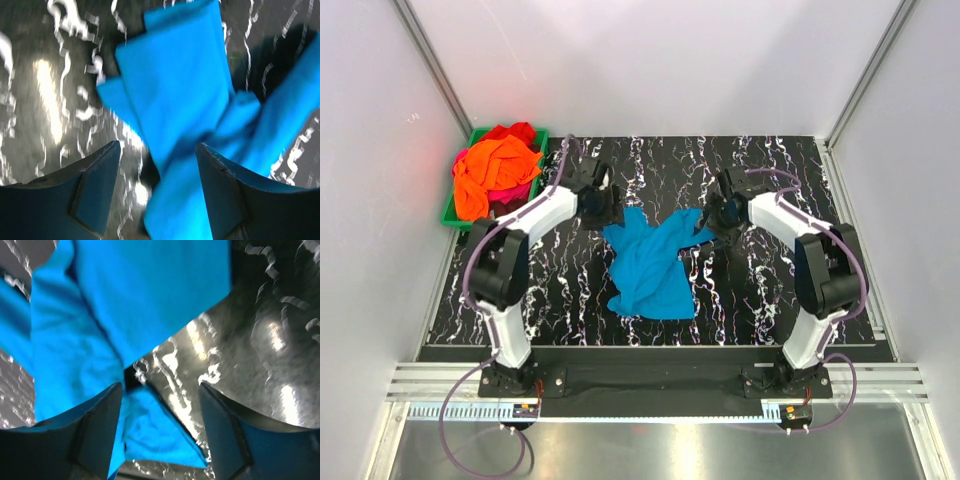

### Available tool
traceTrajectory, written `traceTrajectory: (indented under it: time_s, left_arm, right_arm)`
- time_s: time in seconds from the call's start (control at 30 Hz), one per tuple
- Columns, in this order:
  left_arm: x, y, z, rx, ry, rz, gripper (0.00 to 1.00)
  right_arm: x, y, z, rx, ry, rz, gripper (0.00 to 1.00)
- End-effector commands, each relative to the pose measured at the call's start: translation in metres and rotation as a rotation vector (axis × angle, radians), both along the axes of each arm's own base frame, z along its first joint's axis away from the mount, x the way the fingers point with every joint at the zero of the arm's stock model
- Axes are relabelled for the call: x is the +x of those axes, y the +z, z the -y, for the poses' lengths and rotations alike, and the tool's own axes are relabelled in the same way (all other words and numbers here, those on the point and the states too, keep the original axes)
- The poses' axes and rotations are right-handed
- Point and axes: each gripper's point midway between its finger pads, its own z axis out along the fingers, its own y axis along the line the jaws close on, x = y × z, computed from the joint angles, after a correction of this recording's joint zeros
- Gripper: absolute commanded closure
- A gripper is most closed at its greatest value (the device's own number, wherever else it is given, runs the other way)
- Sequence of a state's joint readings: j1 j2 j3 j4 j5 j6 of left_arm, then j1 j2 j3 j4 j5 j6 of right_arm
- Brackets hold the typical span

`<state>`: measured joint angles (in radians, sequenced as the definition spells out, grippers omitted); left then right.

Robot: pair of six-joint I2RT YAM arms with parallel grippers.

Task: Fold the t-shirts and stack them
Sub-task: Flatten the tshirt out

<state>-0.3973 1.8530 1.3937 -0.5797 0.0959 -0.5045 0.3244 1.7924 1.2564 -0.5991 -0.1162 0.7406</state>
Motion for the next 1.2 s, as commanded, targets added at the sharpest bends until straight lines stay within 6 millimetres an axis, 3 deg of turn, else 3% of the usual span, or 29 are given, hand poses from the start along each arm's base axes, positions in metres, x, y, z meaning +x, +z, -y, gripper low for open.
traceTrajectory:
  time_s: [0.0, 0.17, 0.33, 0.53, 0.6, 0.63, 0.7, 0.73, 0.77, 0.83, 0.9, 0.97, 1.0, 1.03, 1.07, 1.1, 1.17]
  left_arm:
    - [0.024, 0.006, 0.001, 0.044, -0.031, 0.054, 0.32]
    - [0.030, -0.026, 0.005, 0.061, -0.040, -0.001, 0.32]
    - [0.038, -0.039, 0.017, 0.022, -0.025, -0.026, 0.32]
    - [0.036, -0.063, 0.018, 0.090, -0.001, -0.086, 0.39]
    - [0.034, -0.066, 0.018, 0.103, 0.007, -0.094, 0.47]
    - [0.035, -0.065, 0.019, 0.098, 0.014, -0.090, 0.66]
    - [0.038, -0.059, 0.020, 0.081, 0.027, -0.082, 0.90]
    - [0.041, -0.053, 0.022, 0.070, 0.031, -0.071, 1.00]
    - [0.044, -0.043, 0.021, 0.056, 0.037, -0.062, 1.00]
    - [0.055, -0.013, 0.026, 0.015, 0.041, -0.019, 1.00]
    - [0.066, 0.036, 0.023, -0.017, 0.054, 0.066, 1.00]
    - [0.070, 0.073, 0.014, -0.036, 0.071, 0.130, 1.00]
    - [0.071, 0.105, 0.009, -0.055, 0.083, 0.193, 1.00]
    - [0.072, 0.128, 0.004, -0.072, 0.094, 0.238, 1.00]
    - [0.071, 0.143, -0.006, -0.079, 0.124, 0.258, 1.00]
    - [0.067, 0.170, -0.014, -0.098, 0.143, 0.309, 1.00]
    - [0.063, 0.195, -0.027, -0.120, 0.169, 0.349, 1.00]
  right_arm:
    - [0.029, 0.010, 0.002, -0.057, 0.012, 0.088, 0.28]
    - [0.049, -0.011, 0.014, -0.079, -0.022, 0.042, 0.26]
    - [0.063, -0.019, 0.023, -0.117, -0.032, 0.057, 0.24]
    - [0.060, -0.034, 0.035, -0.168, -0.110, -0.019, 0.26]
    - [0.062, -0.036, 0.034, -0.162, -0.111, -0.019, 0.34]
    - [0.066, -0.035, 0.035, -0.162, -0.105, -0.008, 0.42]
    - [0.074, -0.035, 0.038, -0.169, -0.087, 0.006, 0.53]
    - [0.080, -0.029, 0.039, -0.168, -0.085, 0.025, 0.65]
    - [0.084, -0.027, 0.042, -0.170, -0.087, 0.033, 0.73]
    - [0.099, -0.010, 0.040, -0.158, -0.084, 0.087, 1.00]
    - [0.111, 0.012, 0.041, -0.161, -0.085, 0.137, 1.00]
    - [0.130, 0.058, 0.048, -0.188, -0.097, 0.232, 1.00]
    - [0.136, 0.077, 0.051, -0.202, -0.104, 0.270, 1.00]
    - [0.146, 0.110, 0.062, -0.238, -0.133, 0.335, 1.00]
    - [0.148, 0.135, 0.070, -0.267, -0.138, 0.385, 1.00]
    - [0.151, 0.156, 0.076, -0.287, -0.150, 0.426, 1.00]
    - [0.152, 0.211, 0.097, -0.336, -0.185, 0.535, 1.00]
